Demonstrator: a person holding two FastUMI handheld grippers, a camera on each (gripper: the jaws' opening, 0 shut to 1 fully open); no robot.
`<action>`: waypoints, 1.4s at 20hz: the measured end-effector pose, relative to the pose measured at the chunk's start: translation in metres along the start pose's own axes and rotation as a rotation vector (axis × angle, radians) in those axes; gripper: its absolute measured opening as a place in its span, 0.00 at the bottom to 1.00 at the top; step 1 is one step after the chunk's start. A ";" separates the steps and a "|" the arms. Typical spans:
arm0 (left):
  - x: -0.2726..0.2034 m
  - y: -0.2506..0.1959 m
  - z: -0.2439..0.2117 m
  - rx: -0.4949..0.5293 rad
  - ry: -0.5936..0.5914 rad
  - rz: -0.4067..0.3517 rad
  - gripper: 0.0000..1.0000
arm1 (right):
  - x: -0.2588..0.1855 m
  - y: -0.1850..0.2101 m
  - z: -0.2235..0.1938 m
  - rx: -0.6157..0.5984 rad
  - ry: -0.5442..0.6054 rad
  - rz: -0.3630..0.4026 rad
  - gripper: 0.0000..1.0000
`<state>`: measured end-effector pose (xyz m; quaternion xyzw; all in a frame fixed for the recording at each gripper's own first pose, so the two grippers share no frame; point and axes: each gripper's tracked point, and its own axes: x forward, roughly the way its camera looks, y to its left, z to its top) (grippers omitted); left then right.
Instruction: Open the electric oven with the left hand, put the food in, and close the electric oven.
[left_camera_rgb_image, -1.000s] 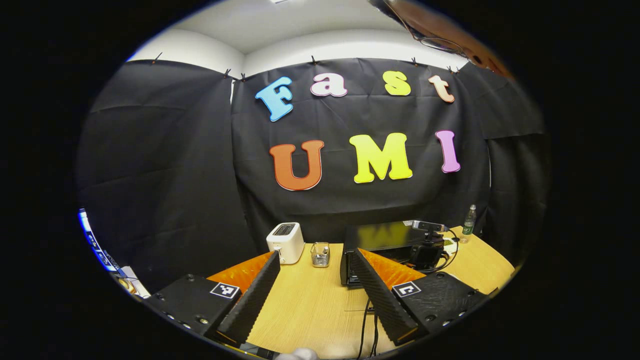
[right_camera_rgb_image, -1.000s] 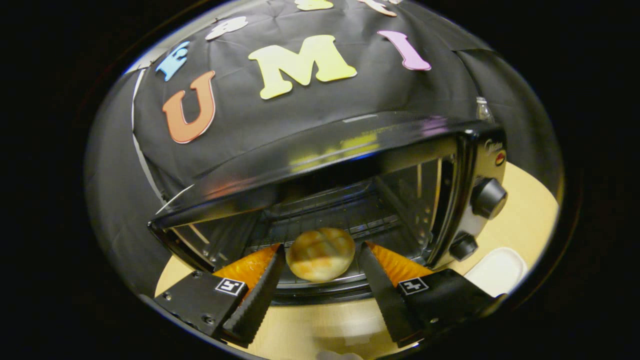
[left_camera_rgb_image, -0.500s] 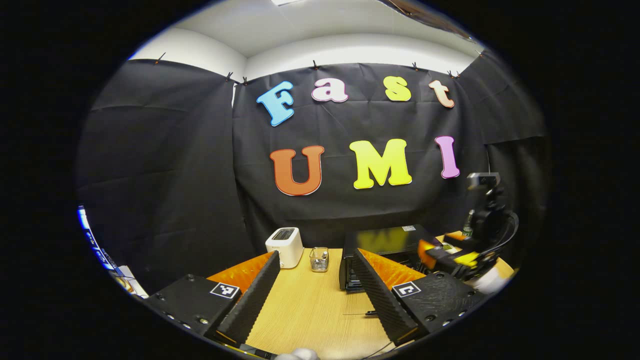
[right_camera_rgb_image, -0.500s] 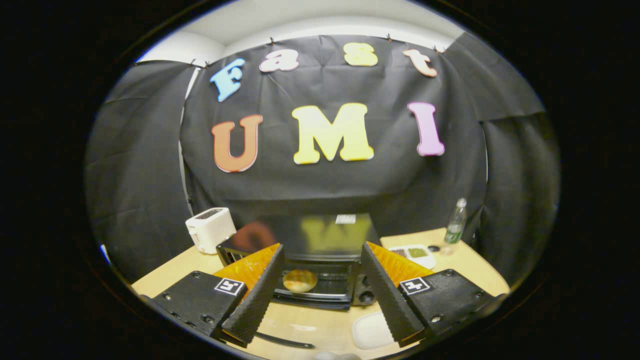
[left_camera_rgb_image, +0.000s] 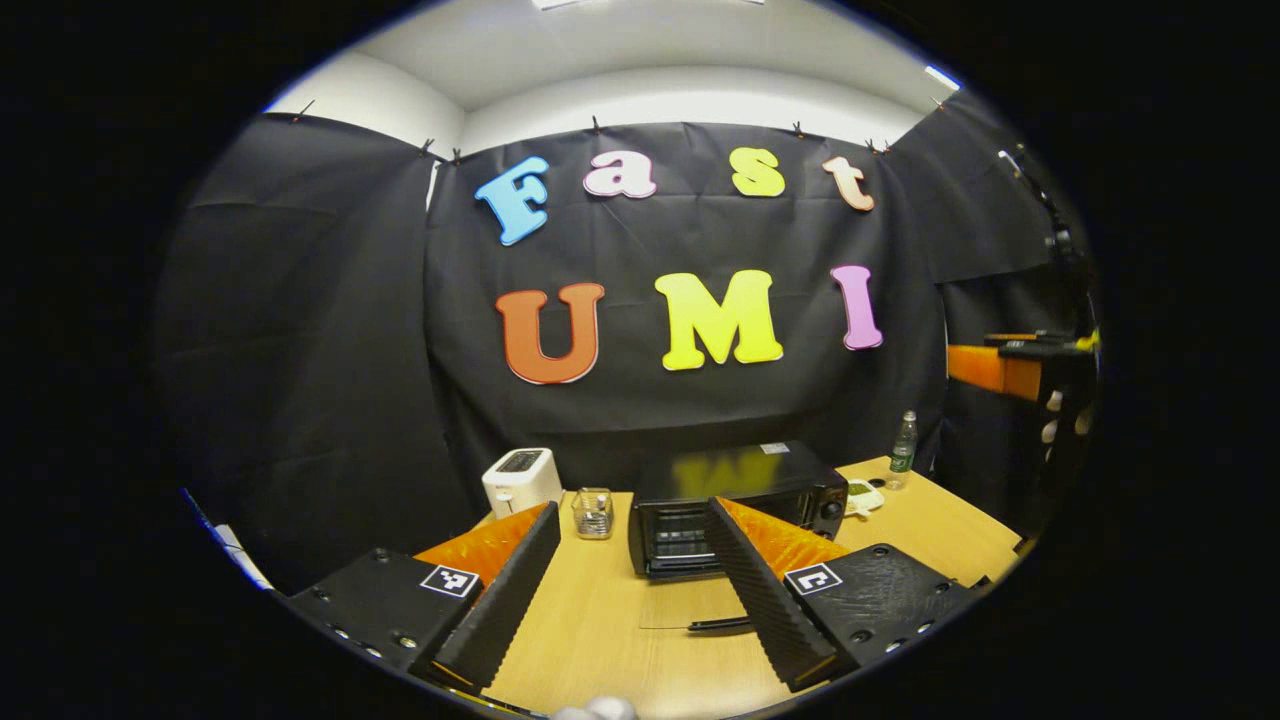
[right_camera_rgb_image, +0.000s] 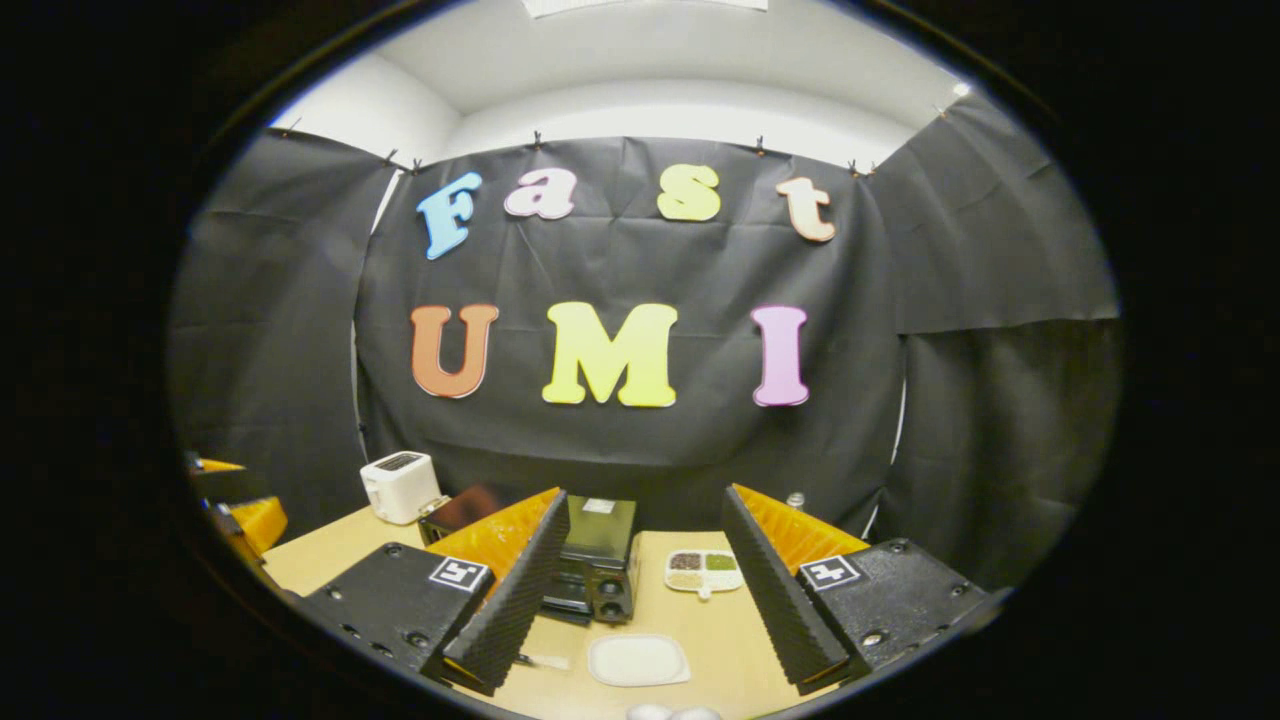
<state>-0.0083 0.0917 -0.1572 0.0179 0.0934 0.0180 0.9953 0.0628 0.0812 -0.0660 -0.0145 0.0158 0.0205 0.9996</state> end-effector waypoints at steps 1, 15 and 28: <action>0.001 -0.008 -0.012 0.004 0.013 -0.013 0.95 | -0.010 -0.005 0.007 -0.003 -0.007 -0.005 0.96; 0.039 -0.112 -0.240 -0.001 0.403 -0.168 0.95 | -0.048 -0.054 0.000 0.000 0.042 -0.067 0.96; 0.086 -0.133 -0.309 -0.006 0.533 -0.169 0.96 | -0.034 -0.072 -0.031 -0.033 0.106 -0.091 0.96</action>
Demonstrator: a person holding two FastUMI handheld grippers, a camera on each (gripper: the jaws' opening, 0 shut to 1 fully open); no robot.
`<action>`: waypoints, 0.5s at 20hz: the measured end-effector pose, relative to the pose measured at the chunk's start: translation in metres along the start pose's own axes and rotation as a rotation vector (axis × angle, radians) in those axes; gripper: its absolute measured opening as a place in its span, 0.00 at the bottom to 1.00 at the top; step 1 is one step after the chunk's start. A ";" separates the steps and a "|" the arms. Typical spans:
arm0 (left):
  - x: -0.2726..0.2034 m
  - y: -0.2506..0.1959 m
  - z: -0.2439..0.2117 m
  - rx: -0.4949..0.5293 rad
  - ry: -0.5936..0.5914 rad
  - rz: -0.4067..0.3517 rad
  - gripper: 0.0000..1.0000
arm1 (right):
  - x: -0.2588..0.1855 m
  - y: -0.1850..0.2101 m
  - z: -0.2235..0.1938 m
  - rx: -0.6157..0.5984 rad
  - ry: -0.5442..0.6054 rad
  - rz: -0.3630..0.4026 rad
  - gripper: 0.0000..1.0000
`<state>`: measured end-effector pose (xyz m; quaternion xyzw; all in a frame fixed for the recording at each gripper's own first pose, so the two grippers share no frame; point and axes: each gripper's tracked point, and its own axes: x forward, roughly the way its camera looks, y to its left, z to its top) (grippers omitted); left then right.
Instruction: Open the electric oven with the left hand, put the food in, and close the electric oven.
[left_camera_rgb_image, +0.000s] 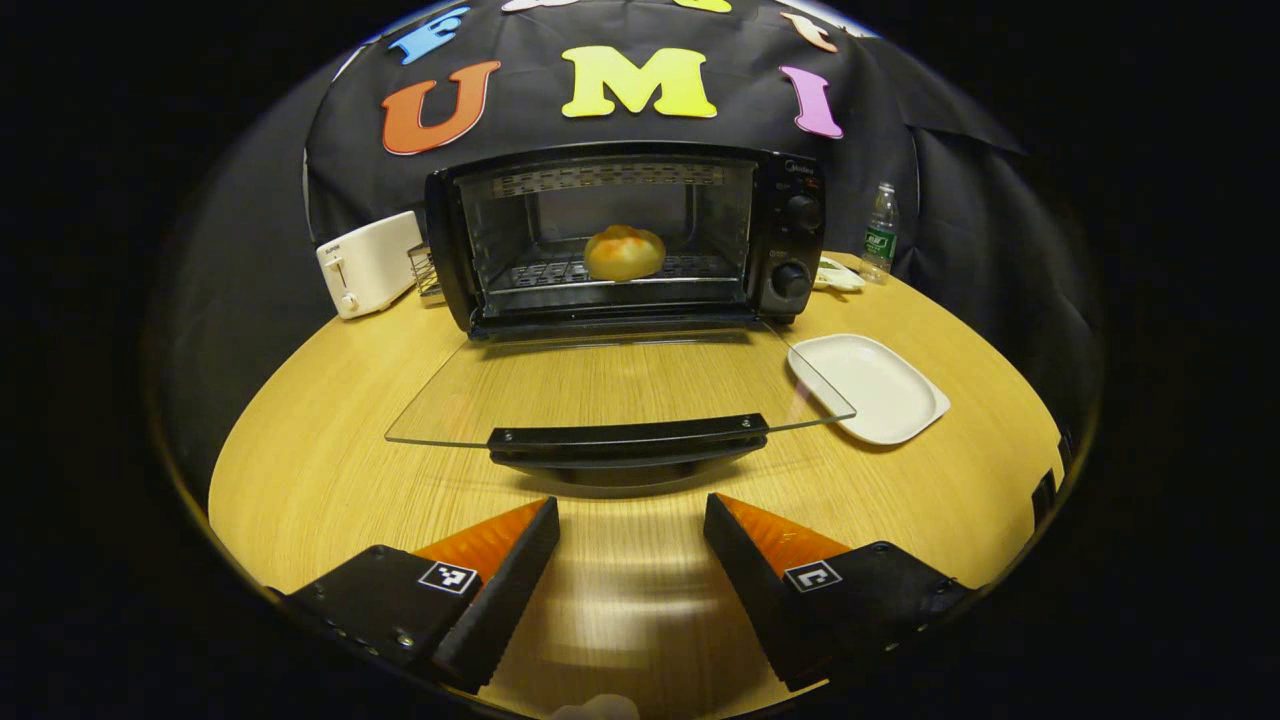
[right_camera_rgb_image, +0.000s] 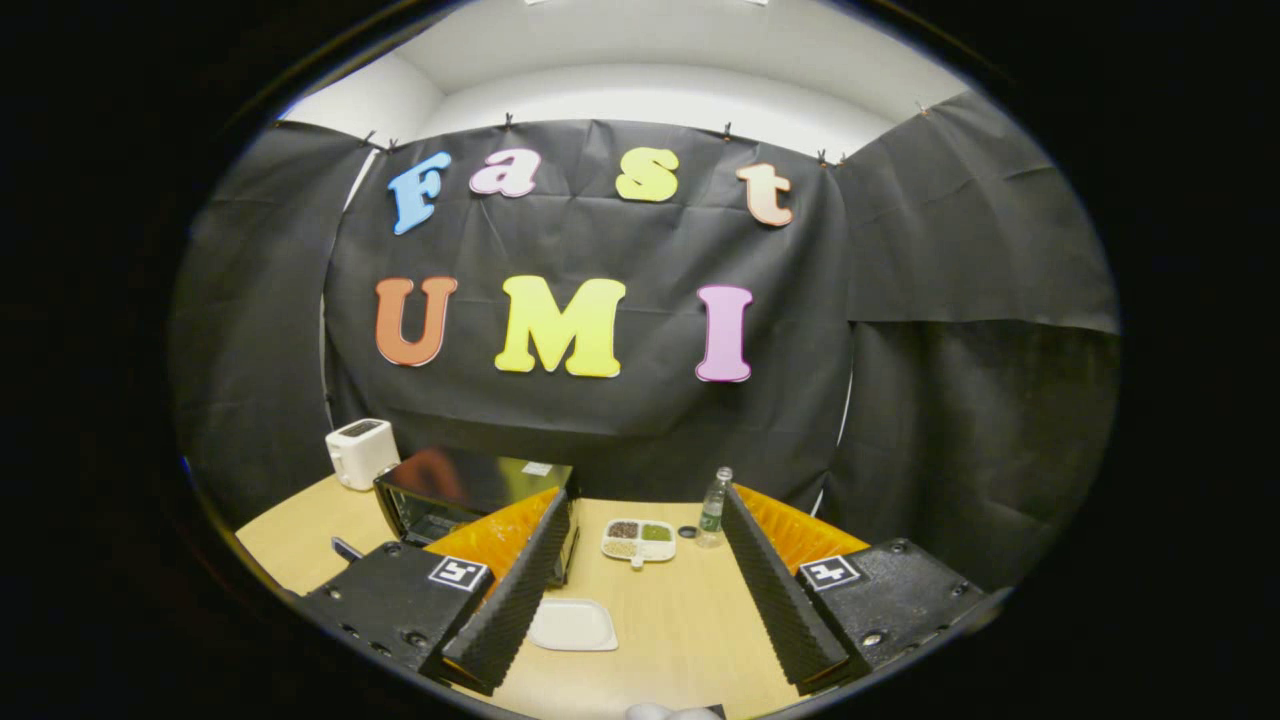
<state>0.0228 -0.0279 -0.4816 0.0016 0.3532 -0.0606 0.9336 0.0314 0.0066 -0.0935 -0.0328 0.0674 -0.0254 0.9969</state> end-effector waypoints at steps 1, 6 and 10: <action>0.003 0.001 -0.002 -0.002 0.007 0.004 0.96 | 0.000 0.000 -0.002 0.003 0.004 0.001 0.98; 0.014 0.003 0.007 -0.029 -0.011 0.020 0.96 | 0.006 -0.003 -0.009 0.022 0.028 0.011 0.98; 0.012 0.005 0.010 -0.025 -0.006 0.028 0.96 | 0.011 -0.004 -0.012 0.031 0.035 0.020 0.96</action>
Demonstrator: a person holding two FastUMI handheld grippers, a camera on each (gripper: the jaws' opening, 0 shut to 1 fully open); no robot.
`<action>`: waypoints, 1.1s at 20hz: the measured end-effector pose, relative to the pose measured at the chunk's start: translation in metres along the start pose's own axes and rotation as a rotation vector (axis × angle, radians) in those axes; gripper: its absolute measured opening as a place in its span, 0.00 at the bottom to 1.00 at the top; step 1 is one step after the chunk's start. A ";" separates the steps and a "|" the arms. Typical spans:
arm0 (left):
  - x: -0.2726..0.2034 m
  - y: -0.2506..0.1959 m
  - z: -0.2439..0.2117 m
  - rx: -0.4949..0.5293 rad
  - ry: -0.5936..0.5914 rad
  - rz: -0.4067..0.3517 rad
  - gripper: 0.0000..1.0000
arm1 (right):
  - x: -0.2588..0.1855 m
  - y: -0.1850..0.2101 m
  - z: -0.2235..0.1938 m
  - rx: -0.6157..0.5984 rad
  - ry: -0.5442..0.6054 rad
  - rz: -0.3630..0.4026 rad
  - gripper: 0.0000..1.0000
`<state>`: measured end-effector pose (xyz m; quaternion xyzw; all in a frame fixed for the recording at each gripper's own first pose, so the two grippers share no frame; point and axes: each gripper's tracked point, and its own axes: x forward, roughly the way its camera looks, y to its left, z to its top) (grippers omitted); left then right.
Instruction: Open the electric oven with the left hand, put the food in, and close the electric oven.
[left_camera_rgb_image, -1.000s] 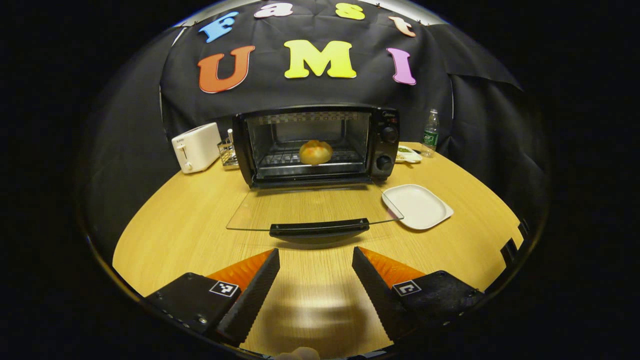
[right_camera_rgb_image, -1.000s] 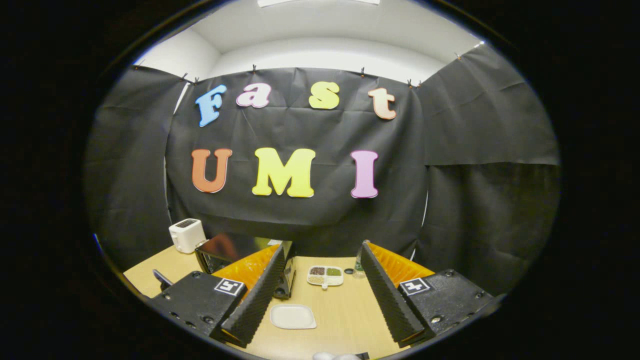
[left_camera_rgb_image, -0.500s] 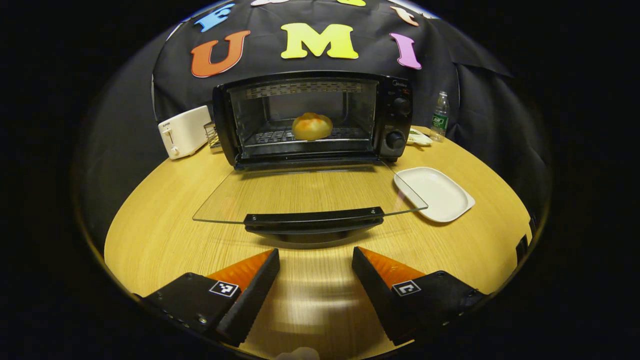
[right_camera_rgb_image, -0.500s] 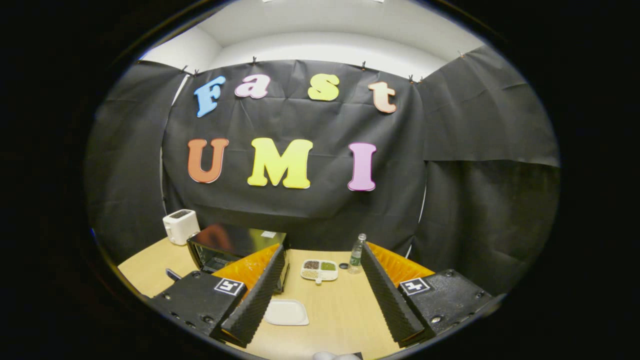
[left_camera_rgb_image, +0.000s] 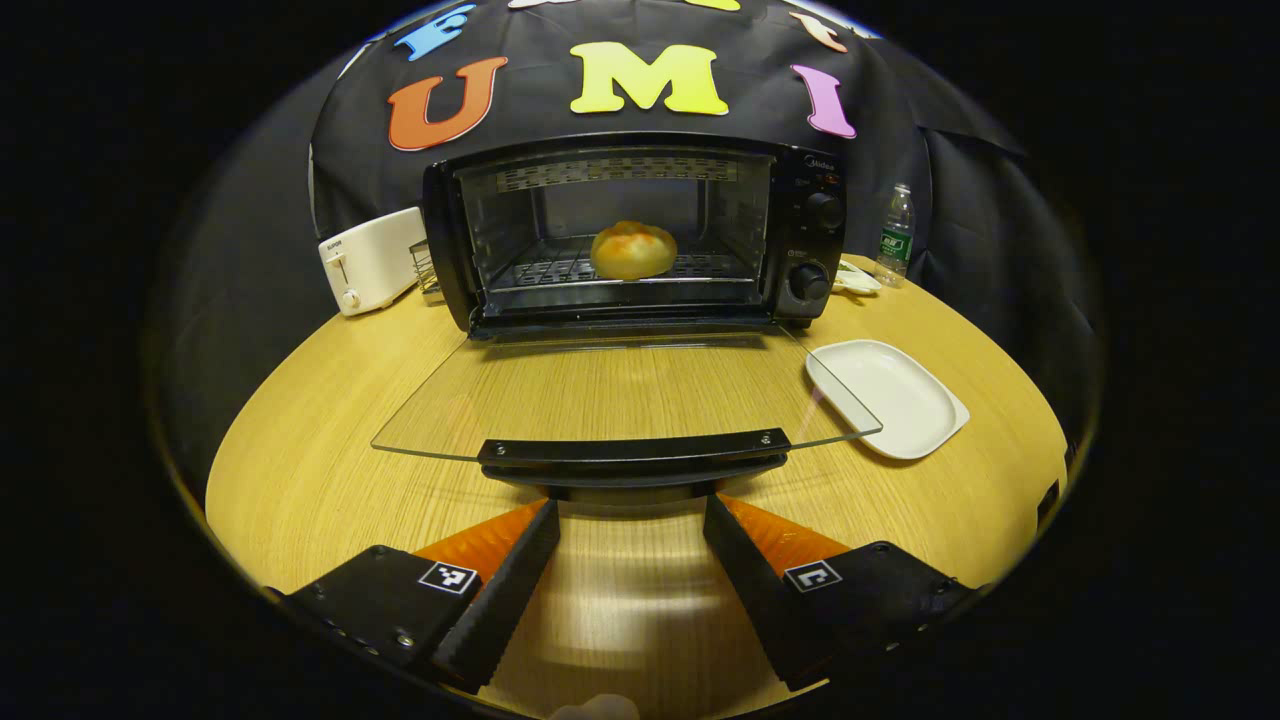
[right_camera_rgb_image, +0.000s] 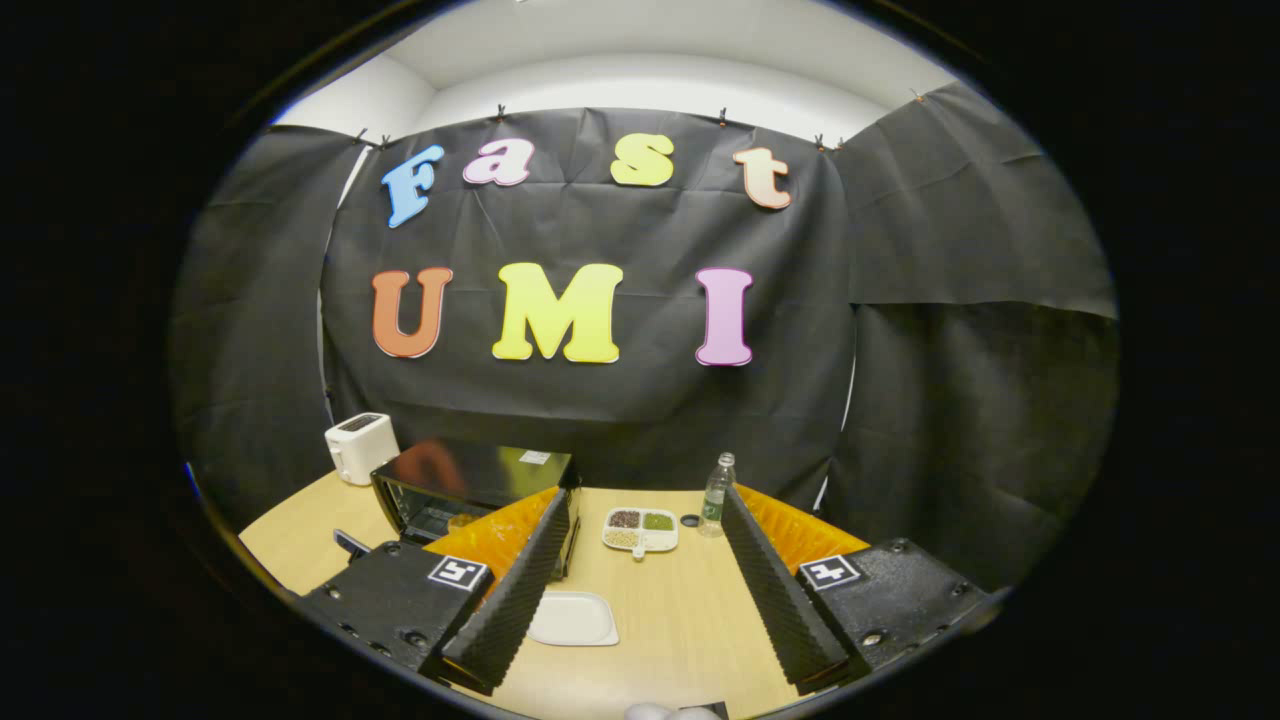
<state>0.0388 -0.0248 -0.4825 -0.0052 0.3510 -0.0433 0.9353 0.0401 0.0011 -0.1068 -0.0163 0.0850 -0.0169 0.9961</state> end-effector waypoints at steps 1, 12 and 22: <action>-0.001 0.000 0.001 -0.010 0.001 -0.001 0.96 | 0.001 0.000 -0.001 0.002 -0.001 0.005 0.96; -0.020 0.005 0.072 0.005 -0.093 0.009 0.95 | 0.006 0.002 -0.002 0.041 0.000 0.042 0.96; -0.012 0.008 0.145 0.002 -0.193 0.023 0.95 | 0.012 -0.012 -0.008 0.079 0.011 0.016 0.96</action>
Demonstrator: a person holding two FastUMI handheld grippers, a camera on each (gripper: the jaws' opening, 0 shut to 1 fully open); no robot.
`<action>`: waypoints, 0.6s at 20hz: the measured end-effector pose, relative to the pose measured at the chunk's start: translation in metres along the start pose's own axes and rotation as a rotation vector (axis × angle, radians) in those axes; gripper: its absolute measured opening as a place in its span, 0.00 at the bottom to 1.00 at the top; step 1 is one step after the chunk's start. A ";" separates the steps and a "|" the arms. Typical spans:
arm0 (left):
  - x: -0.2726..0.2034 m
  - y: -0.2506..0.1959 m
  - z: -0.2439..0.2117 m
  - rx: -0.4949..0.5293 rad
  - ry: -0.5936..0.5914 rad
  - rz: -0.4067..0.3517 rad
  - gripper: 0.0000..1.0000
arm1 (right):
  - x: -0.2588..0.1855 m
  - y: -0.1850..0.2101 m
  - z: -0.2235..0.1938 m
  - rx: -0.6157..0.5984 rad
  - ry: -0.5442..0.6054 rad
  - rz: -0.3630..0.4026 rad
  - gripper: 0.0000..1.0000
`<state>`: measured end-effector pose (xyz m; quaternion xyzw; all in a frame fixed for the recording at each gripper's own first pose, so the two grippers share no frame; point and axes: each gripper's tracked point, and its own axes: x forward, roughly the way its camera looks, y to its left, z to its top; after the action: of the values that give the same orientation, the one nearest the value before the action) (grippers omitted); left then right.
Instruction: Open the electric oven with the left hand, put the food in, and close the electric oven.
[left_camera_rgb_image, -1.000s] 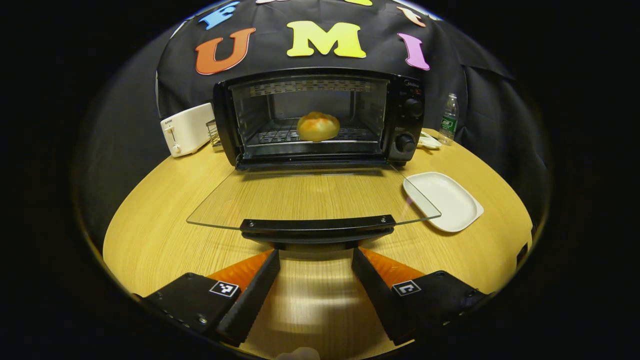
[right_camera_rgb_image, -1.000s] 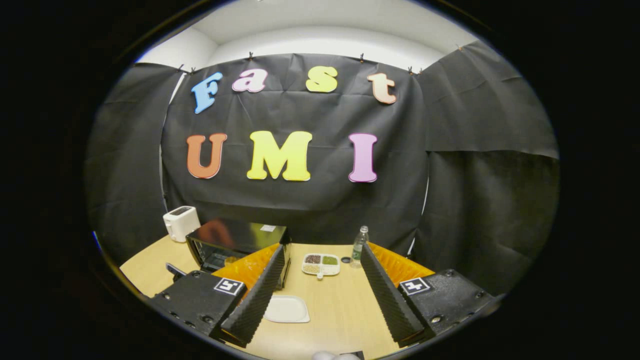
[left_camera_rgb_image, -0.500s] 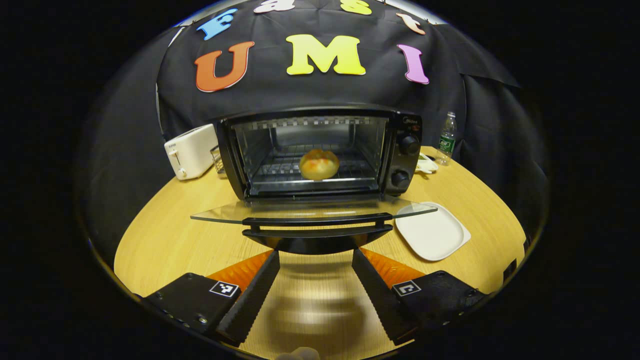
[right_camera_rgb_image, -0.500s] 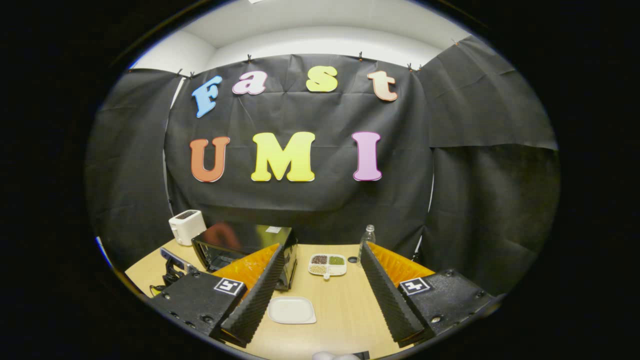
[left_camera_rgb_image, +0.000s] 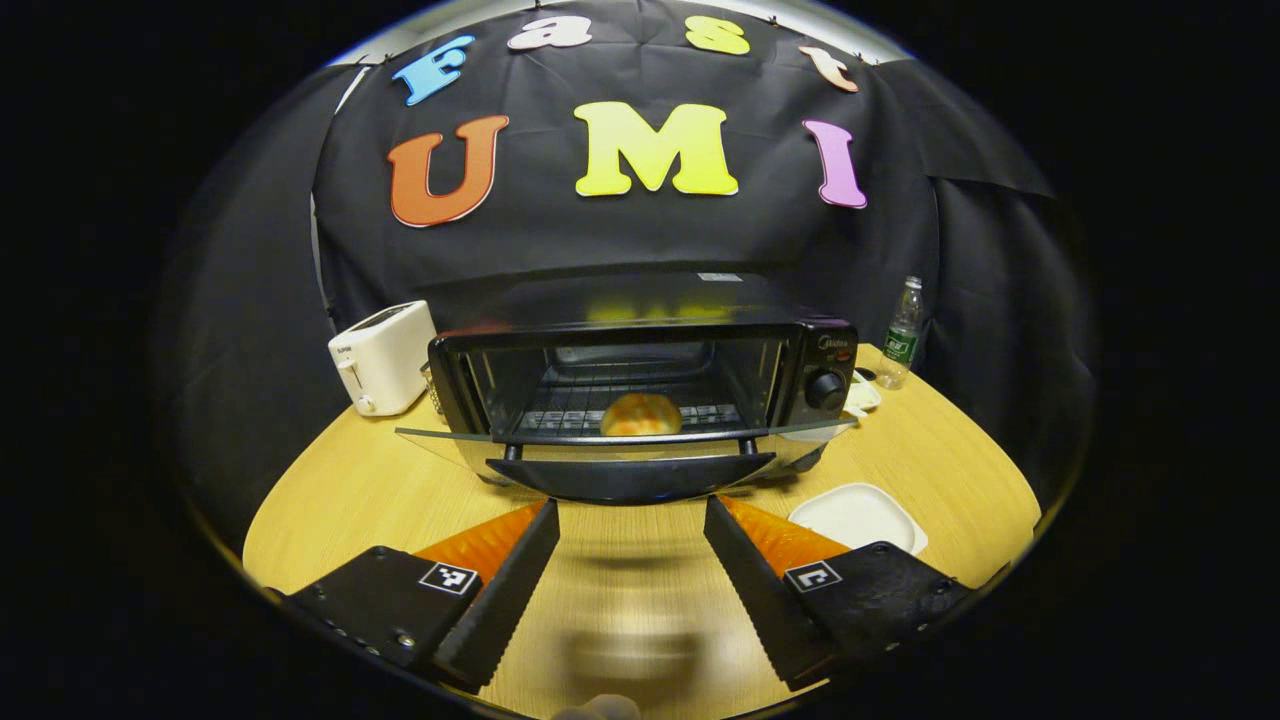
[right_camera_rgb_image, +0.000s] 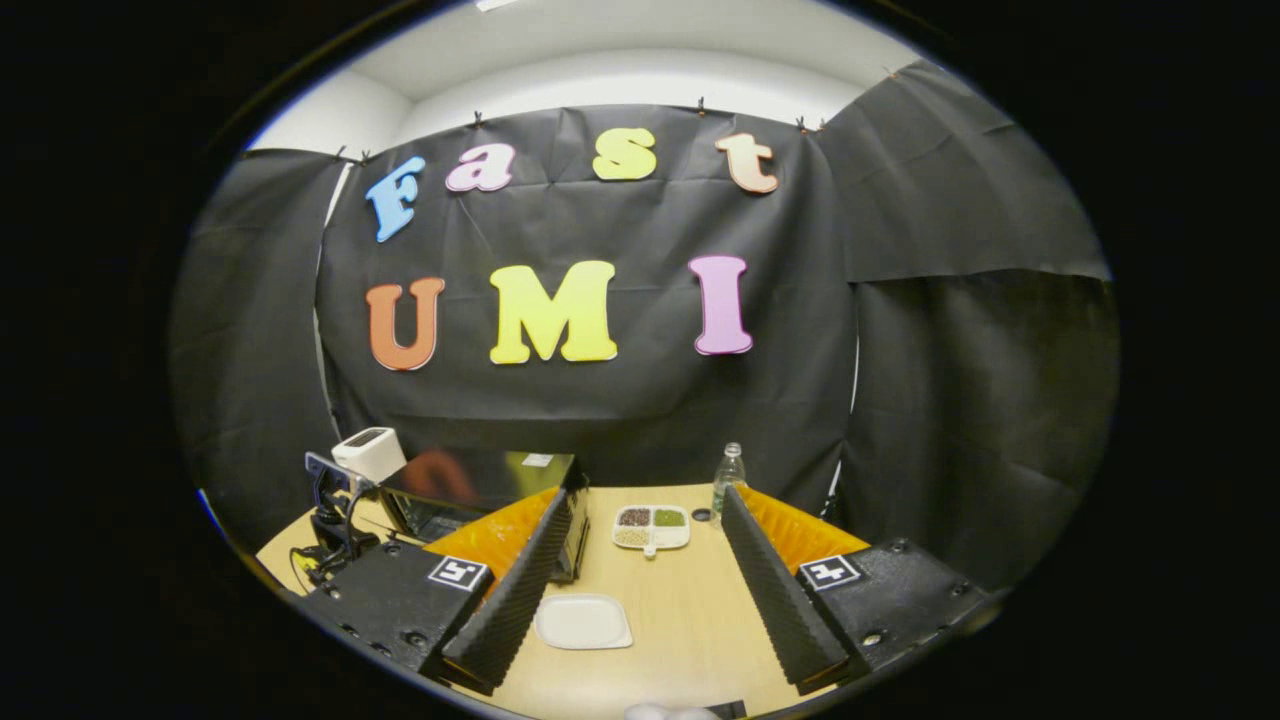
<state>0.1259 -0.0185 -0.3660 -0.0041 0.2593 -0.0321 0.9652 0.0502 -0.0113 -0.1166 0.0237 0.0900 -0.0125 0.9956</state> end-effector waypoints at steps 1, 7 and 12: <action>0.003 0.000 0.005 0.005 -0.010 0.001 0.95 | 0.001 -0.001 0.000 -0.001 0.000 -0.001 0.96; 0.023 0.005 0.041 0.008 -0.074 0.013 0.95 | 0.006 -0.003 0.001 -0.010 0.001 -0.006 0.96; 0.034 0.004 0.061 0.013 -0.114 0.015 0.95 | 0.010 -0.003 0.002 -0.017 0.003 -0.005 0.96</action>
<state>0.1863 -0.0168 -0.3307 0.0023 0.2037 -0.0263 0.9787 0.0605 -0.0146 -0.1167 0.0149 0.0918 -0.0142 0.9956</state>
